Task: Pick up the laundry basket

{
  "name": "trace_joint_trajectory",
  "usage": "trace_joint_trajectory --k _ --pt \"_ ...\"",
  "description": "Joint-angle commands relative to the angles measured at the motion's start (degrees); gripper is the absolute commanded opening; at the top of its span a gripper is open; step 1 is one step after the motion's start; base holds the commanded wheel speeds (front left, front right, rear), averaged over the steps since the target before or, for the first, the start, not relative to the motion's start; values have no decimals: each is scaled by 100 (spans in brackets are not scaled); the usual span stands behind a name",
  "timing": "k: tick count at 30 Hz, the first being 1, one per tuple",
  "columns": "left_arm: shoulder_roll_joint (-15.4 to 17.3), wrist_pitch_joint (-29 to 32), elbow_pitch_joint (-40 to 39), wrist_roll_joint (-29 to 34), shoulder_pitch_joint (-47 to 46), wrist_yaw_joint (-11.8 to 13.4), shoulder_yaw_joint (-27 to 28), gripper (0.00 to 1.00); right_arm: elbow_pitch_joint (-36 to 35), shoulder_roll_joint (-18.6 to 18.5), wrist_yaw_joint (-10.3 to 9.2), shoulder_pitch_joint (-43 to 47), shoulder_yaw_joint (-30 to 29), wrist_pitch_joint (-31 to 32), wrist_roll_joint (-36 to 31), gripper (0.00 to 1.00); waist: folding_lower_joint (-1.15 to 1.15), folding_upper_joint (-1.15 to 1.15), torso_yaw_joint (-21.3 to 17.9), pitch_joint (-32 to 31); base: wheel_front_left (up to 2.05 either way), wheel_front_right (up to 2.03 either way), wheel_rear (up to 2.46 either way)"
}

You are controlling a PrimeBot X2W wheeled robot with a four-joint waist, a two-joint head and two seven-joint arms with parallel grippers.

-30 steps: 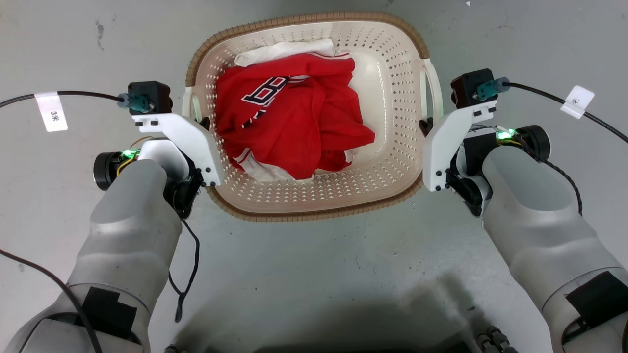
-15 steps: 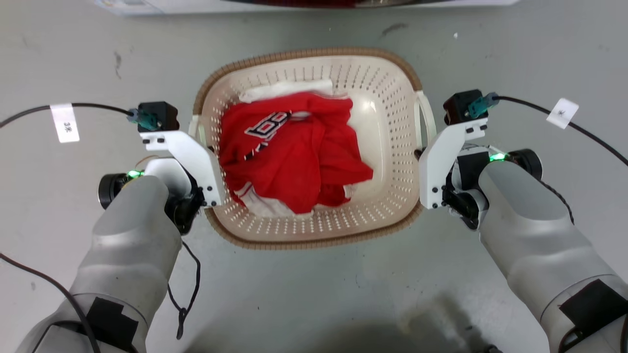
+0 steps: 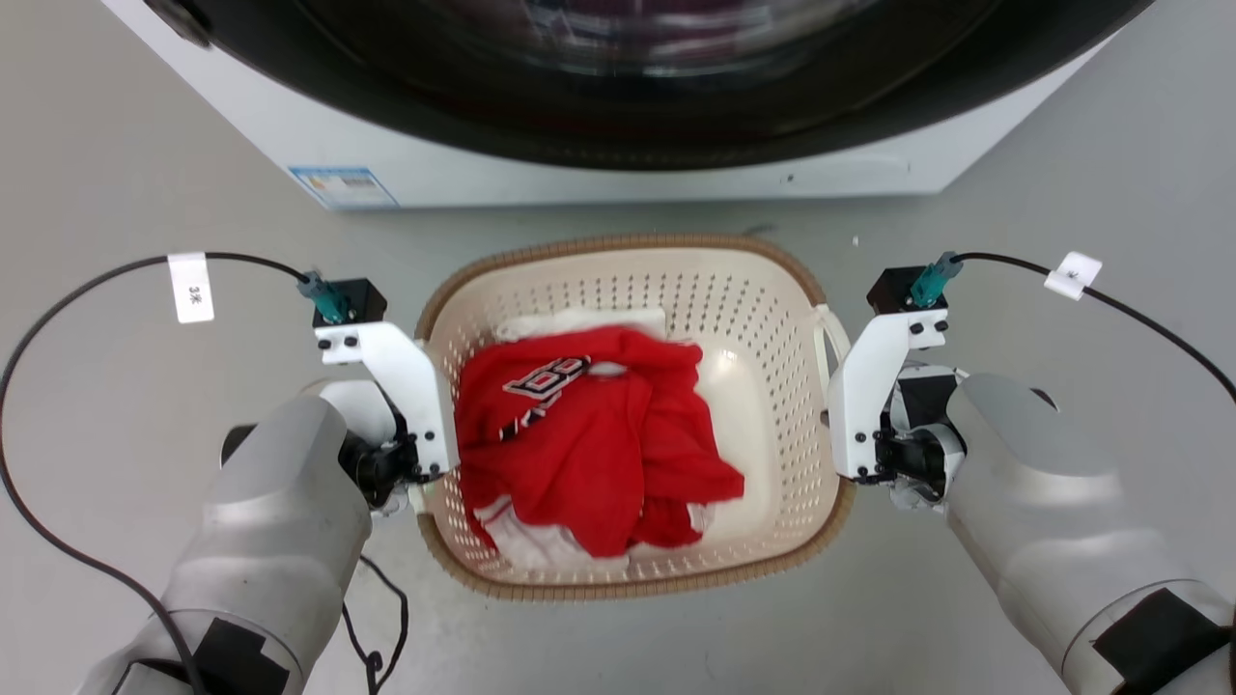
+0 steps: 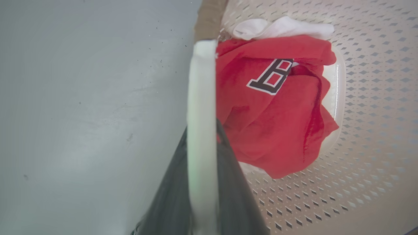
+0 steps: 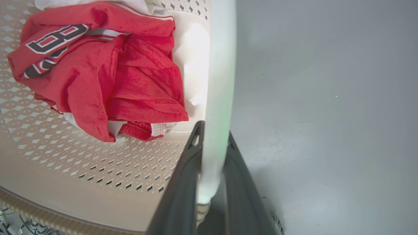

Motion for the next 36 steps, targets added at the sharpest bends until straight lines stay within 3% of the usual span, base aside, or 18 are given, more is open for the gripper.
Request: trace_joint_trajectory --k 1,6,21,36 --pt "-247 201 -42 -118 90 -85 -43 0 -88 245 96 59 34 133 122 0 0 0 53 -514 0 0 0" --pt "-230 549 30 -254 142 -85 -102 0 -67 242 96 142 55 569 335 0 0 0 64 -998 0 0 0" --pt "-342 714 102 -363 516 -85 -433 0 138 190 96 576 174 1222 648 0 0 0 59 -2338 0 0 0" --pt "-443 650 210 -495 998 -85 -559 0 248 190 95 967 236 1140 718 0 0 0 94 -2929 0 0 0"
